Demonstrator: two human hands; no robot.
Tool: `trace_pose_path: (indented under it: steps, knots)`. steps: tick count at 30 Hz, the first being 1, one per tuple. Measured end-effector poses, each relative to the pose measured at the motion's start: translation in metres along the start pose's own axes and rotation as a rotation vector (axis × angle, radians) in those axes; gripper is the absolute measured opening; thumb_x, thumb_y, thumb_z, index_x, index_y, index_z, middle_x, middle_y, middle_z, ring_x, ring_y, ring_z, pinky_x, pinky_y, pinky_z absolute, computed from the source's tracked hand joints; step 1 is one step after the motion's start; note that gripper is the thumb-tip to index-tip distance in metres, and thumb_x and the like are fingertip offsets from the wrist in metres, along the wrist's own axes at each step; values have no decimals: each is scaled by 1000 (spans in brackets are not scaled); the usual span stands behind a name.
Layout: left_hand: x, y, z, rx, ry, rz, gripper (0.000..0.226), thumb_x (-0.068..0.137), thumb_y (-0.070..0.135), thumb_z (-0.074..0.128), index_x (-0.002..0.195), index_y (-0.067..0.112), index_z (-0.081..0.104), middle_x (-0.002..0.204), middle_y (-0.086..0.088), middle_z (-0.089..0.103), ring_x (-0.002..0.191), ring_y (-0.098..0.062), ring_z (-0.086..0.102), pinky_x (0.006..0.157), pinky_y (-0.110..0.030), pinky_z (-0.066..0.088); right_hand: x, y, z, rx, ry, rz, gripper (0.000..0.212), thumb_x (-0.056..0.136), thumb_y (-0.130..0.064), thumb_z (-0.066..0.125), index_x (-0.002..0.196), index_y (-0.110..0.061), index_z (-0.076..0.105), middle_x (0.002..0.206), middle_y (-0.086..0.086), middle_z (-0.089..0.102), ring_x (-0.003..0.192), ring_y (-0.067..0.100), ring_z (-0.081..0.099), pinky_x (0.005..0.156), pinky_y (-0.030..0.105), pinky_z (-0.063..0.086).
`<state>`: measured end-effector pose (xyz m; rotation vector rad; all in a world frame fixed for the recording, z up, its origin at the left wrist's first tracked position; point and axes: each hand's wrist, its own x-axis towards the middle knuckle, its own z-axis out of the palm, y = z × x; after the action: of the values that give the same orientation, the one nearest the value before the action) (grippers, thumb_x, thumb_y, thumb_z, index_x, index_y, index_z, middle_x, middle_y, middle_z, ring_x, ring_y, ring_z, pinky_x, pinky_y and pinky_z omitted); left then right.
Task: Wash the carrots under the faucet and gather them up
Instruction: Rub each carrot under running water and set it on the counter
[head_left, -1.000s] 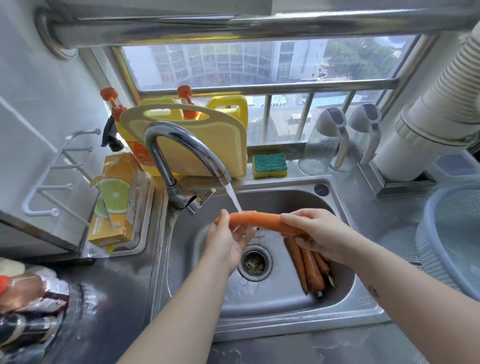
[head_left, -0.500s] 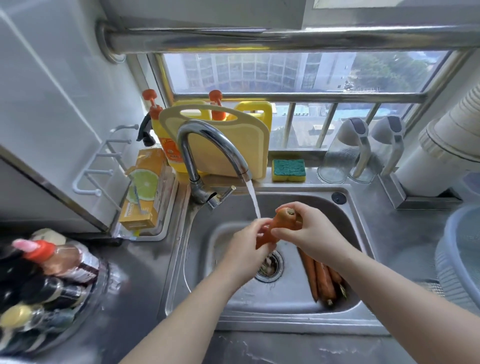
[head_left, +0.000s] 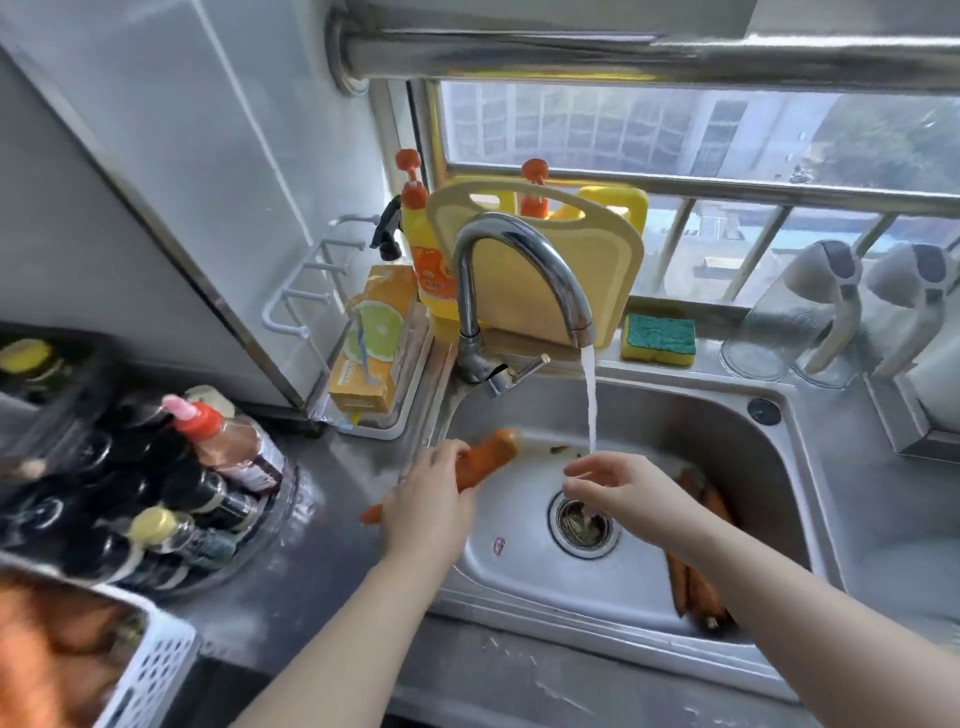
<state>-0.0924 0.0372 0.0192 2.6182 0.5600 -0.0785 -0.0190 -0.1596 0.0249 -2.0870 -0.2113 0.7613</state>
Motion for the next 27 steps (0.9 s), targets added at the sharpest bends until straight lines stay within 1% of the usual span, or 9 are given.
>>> trace_pose_path:
  steps: [5,12,17,19,21,22,24,25,27]
  knots:
    - [9,-44,3,-55,-30,-286,35,92,34,52,123,20,44,124,-4,55,113,-30,55,89,-43,45,10,4,17,-45,-46,45,9,87,-27,65,96,-25,65,84,-9,72,77,9,69,85,30,55]
    - [26,-65,16,10,-57,-374,44,94,32,50,133,15,39,135,-10,45,120,-33,49,94,-45,43,19,22,19,-89,-36,114,3,87,-27,65,90,-27,67,86,-4,74,82,14,70,83,30,56]
    - [23,-47,20,164,3,-245,58,91,32,50,144,20,28,146,-6,29,132,-30,32,103,-43,33,28,73,12,-256,-16,242,19,89,-27,61,101,-15,68,89,2,70,76,15,64,66,23,47]
    - [21,-34,24,196,46,-109,58,90,32,52,143,22,31,146,-3,31,134,-26,30,107,-42,28,34,106,5,-367,-5,337,28,88,-29,60,107,-10,67,99,6,69,90,20,63,76,25,45]
    - [19,-17,31,188,13,46,50,92,32,50,140,25,37,145,1,35,132,-23,36,107,-38,29,41,141,-2,-557,30,419,42,85,-37,59,119,-12,61,133,12,57,123,27,51,100,26,38]
    - [20,-9,36,168,-45,110,46,94,31,47,139,27,38,144,4,37,129,-21,41,105,-36,31,45,158,-5,-675,57,425,49,83,-41,57,125,-14,56,151,13,36,139,28,33,111,27,27]
    - [21,6,49,115,-189,171,40,96,30,43,136,30,41,141,9,42,120,-18,50,98,-32,36,57,182,-12,-847,109,348,61,84,-34,50,141,-17,35,161,13,-4,148,30,2,120,32,9]
    - [23,11,56,93,-248,176,38,97,30,42,135,31,43,139,11,44,117,-16,53,95,-31,38,63,187,-14,-881,125,314,63,85,-28,47,144,-17,28,160,14,-7,148,34,3,120,35,11]
    - [29,19,68,58,-306,172,35,97,30,42,131,32,46,134,14,49,114,-12,54,90,-28,39,77,185,-19,-934,167,281,55,86,-22,47,138,-16,33,157,17,15,139,40,23,113,41,30]
